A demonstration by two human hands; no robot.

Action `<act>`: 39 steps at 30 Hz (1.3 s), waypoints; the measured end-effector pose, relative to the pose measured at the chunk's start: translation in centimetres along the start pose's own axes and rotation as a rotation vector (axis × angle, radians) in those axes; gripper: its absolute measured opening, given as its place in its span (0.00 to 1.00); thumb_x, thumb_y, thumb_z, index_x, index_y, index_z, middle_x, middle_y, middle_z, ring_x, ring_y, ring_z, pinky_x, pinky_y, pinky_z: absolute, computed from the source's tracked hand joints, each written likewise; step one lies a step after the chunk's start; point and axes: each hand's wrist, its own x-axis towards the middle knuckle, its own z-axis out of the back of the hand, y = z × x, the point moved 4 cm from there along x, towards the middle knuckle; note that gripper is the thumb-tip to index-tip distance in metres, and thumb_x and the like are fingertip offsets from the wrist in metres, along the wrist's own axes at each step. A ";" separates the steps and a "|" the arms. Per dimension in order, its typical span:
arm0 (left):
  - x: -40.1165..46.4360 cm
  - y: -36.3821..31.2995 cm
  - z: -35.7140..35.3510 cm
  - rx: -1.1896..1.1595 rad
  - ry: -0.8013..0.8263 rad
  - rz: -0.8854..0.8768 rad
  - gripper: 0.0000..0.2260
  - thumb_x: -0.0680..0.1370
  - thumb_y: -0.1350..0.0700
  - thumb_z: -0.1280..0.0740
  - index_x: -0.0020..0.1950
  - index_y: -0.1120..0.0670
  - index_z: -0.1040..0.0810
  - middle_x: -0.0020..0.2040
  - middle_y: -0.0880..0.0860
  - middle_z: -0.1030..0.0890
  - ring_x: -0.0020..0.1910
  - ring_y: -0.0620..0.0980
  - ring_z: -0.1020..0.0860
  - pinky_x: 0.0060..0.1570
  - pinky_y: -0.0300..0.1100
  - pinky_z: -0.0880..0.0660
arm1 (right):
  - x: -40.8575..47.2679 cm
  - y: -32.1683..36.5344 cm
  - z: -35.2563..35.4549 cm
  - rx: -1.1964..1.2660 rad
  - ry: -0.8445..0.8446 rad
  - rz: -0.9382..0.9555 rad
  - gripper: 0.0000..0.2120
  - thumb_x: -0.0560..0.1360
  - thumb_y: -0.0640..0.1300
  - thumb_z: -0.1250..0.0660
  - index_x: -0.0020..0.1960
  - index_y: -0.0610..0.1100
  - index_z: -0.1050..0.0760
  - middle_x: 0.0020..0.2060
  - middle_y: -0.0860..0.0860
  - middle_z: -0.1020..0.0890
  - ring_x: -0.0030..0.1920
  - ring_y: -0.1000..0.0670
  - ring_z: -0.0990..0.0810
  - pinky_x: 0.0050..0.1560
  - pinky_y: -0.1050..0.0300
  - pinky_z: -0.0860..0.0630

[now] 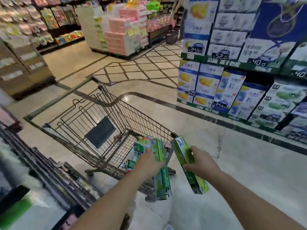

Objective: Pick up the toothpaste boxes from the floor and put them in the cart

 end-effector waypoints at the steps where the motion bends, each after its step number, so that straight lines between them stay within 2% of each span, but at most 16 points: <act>1: 1.4 -0.1 1.0 -0.009 -0.004 0.019 0.32 0.74 0.45 0.30 0.70 0.58 0.40 0.49 0.55 0.20 0.43 0.51 0.19 0.45 0.52 0.18 | 1.7 0.8 0.3 -0.007 0.001 0.005 0.28 0.69 0.53 0.25 0.64 0.49 0.32 0.52 0.48 0.21 0.44 0.49 0.23 0.44 0.53 0.21; 4: 5.5 0.8 3.8 -0.046 -0.035 0.062 0.34 0.70 0.41 0.30 0.68 0.56 0.38 0.51 0.54 0.21 0.45 0.52 0.18 0.46 0.51 0.18 | 6.8 3.2 0.6 -0.050 0.034 0.036 0.30 0.68 0.54 0.25 0.64 0.49 0.33 0.54 0.48 0.20 0.47 0.49 0.21 0.46 0.52 0.21; 9: 10.6 5.0 6.0 -0.189 -0.081 0.206 0.23 0.75 0.47 0.28 0.61 0.60 0.30 0.44 0.55 0.19 0.38 0.50 0.18 0.35 0.46 0.20 | 15.0 7.5 -1.2 -0.134 0.144 0.118 0.25 0.69 0.56 0.26 0.59 0.49 0.32 0.51 0.50 0.22 0.47 0.49 0.23 0.47 0.51 0.22; 10: 11.5 6.1 5.9 -0.210 -0.084 0.244 0.24 0.76 0.47 0.29 0.63 0.60 0.31 0.47 0.58 0.18 0.40 0.52 0.17 0.37 0.48 0.20 | 16.6 8.4 -1.9 -0.170 0.164 0.147 0.25 0.69 0.56 0.26 0.59 0.49 0.32 0.50 0.50 0.23 0.47 0.49 0.23 0.47 0.51 0.22; 13: 14.4 9.2 5.3 -0.290 -0.135 0.364 0.42 0.74 0.44 0.28 0.78 0.60 0.47 0.54 0.60 0.18 0.40 0.50 0.18 0.41 0.50 0.19 | 21.2 10.2 -4.5 -0.253 0.220 0.212 0.20 0.70 0.55 0.28 0.54 0.50 0.33 0.44 0.52 0.24 0.43 0.51 0.24 0.44 0.51 0.23; 15: 16.8 11.1 4.2 -0.387 -0.163 0.439 0.47 0.73 0.44 0.28 0.79 0.60 0.52 0.62 0.62 0.21 0.49 0.55 0.17 0.48 0.49 0.19 | 24.6 11.1 -6.3 -0.292 0.279 0.243 0.17 0.71 0.53 0.28 0.52 0.50 0.33 0.42 0.53 0.25 0.41 0.52 0.25 0.44 0.51 0.23; 17: 18.6 12.5 3.0 -0.436 -0.186 0.539 0.47 0.74 0.44 0.29 0.80 0.60 0.54 0.66 0.62 0.25 0.48 0.53 0.18 0.46 0.44 0.20 | 27.8 11.5 -8.2 -0.328 0.348 0.278 0.16 0.70 0.52 0.28 0.51 0.50 0.32 0.42 0.52 0.24 0.41 0.52 0.24 0.44 0.50 0.22; 20: 21.1 13.0 0.7 -0.498 -0.181 0.665 0.44 0.76 0.47 0.30 0.79 0.63 0.53 0.58 0.62 0.21 0.31 0.44 0.23 0.30 0.37 0.25 | 32.3 11.5 -10.9 -0.376 0.404 0.308 0.16 0.71 0.50 0.29 0.52 0.48 0.32 0.43 0.51 0.25 0.44 0.49 0.23 0.47 0.49 0.22; 21: 22.1 13.1 -0.1 -0.495 -0.174 0.697 0.43 0.77 0.48 0.30 0.79 0.65 0.53 0.57 0.62 0.20 0.30 0.44 0.24 0.26 0.36 0.28 | 33.7 11.3 -11.8 -0.390 0.419 0.311 0.16 0.71 0.49 0.29 0.52 0.47 0.32 0.43 0.50 0.25 0.44 0.48 0.23 0.45 0.50 0.23; 24: 24.6 13.6 -2.4 -0.465 -0.164 0.765 0.45 0.77 0.46 0.31 0.79 0.63 0.57 0.50 0.56 0.20 0.38 0.49 0.21 0.29 0.38 0.26 | 37.1 10.6 -14.4 -0.456 0.462 0.321 0.15 0.72 0.47 0.30 0.52 0.46 0.33 0.44 0.50 0.26 0.42 0.47 0.25 0.39 0.55 0.28; 26: 26.2 14.2 -4.1 -0.468 -0.146 0.812 0.46 0.77 0.45 0.31 0.79 0.64 0.59 0.59 0.59 0.22 0.46 0.52 0.19 0.38 0.40 0.24 | 39.2 9.8 -16.1 -0.485 0.466 0.337 0.12 0.72 0.45 0.31 0.51 0.46 0.32 0.44 0.49 0.24 0.41 0.47 0.24 0.36 0.56 0.31; 28: 27.2 14.6 -5.4 -0.465 -0.143 0.863 0.47 0.77 0.43 0.31 0.79 0.64 0.58 0.69 0.61 0.27 0.56 0.56 0.20 0.52 0.45 0.22 | 41.0 9.2 -17.5 -0.491 0.450 0.352 0.09 0.73 0.44 0.33 0.50 0.45 0.32 0.45 0.48 0.23 0.43 0.45 0.21 0.39 0.55 0.28; 32: 27.7 15.0 -7.6 -0.447 -0.133 0.910 0.41 0.79 0.43 0.33 0.79 0.64 0.52 0.70 0.60 0.28 0.62 0.57 0.23 0.58 0.46 0.26 | 42.7 8.1 -19.8 -0.542 0.474 0.385 0.09 0.75 0.43 0.35 0.53 0.44 0.33 0.46 0.47 0.22 0.45 0.45 0.20 0.42 0.50 0.21; 34: 27.6 15.1 -8.2 -0.452 -0.122 0.924 0.38 0.79 0.43 0.35 0.77 0.64 0.47 0.65 0.60 0.25 0.61 0.58 0.23 0.53 0.45 0.27 | 42.8 7.5 -20.7 -0.536 0.516 0.372 0.08 0.76 0.42 0.35 0.51 0.45 0.34 0.43 0.48 0.23 0.41 0.47 0.21 0.42 0.47 0.20; 37: 27.3 15.2 -8.5 -0.481 -0.144 0.918 0.29 0.80 0.43 0.37 0.72 0.62 0.38 0.48 0.53 0.23 0.48 0.55 0.22 0.42 0.42 0.29 | 42.6 6.8 -21.4 -0.511 0.598 0.366 0.15 0.74 0.41 0.30 0.52 0.46 0.36 0.40 0.52 0.28 0.40 0.49 0.23 0.42 0.50 0.20; 39: 26.8 15.2 -8.6 -0.495 -0.142 0.924 0.29 0.81 0.42 0.39 0.72 0.61 0.38 0.52 0.54 0.21 0.48 0.55 0.20 0.42 0.44 0.25 | 42.4 6.9 -21.4 -0.513 0.639 0.403 0.20 0.72 0.42 0.27 0.57 0.42 0.35 0.42 0.52 0.30 0.42 0.50 0.24 0.41 0.55 0.22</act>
